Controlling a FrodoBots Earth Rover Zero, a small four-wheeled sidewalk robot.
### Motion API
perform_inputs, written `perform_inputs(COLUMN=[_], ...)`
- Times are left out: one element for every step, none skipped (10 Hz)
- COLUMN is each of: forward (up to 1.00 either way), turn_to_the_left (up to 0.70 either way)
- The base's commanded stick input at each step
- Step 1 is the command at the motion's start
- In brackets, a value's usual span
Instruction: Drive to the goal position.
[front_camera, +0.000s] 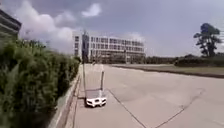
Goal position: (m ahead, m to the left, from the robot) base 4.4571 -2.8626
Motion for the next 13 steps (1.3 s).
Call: perform_inputs(forward=[0.0, 0.0, 0.0, 0.0, 0.0, 0.0, 0.0, 0.0, 0.08, 0.7, 0.7, 0.7, 0.7], turn_to_the_left=[-0.7, -0.7, -0.7, -0.7, -0.7, -0.7, -0.7, -0.7, -0.62, 0.0, 0.0, 0.0, 0.0])
